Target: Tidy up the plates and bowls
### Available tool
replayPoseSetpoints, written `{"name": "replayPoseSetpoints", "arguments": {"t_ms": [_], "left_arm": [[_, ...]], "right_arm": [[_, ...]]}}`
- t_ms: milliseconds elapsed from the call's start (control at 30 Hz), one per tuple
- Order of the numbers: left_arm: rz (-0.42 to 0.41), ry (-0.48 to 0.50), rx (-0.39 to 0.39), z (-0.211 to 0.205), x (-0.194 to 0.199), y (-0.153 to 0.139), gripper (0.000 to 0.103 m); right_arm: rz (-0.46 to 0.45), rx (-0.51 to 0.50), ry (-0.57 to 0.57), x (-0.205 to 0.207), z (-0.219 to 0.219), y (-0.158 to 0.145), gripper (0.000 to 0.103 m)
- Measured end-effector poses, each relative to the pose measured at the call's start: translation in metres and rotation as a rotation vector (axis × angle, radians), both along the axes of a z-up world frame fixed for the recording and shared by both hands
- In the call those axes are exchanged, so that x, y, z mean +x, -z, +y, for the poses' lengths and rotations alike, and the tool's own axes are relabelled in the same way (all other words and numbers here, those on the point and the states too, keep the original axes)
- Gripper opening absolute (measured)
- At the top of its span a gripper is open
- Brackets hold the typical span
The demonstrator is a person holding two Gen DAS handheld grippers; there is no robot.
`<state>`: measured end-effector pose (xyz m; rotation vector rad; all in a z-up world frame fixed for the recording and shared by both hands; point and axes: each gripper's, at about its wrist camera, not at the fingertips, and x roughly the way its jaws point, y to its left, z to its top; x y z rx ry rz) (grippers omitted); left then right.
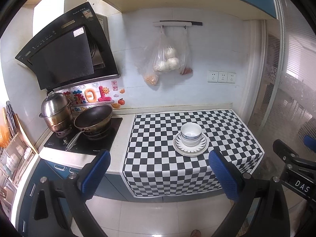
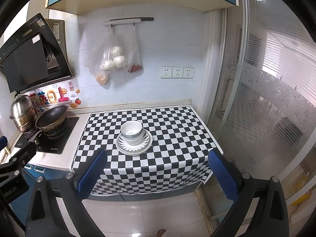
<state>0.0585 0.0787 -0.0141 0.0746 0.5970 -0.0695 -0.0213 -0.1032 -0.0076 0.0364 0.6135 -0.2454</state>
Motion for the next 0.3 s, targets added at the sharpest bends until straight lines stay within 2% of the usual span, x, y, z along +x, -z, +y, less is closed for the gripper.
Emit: {"name": "replayPoseSetpoints", "arguments": {"t_ms": [300], "left_arm": [[-0.015, -0.009, 0.008, 0.0007, 0.0000, -0.0025, 0.102]], "right_arm": [[0.000, 0.000, 0.002, 0.0002, 0.0015, -0.0012, 0.103]]}}
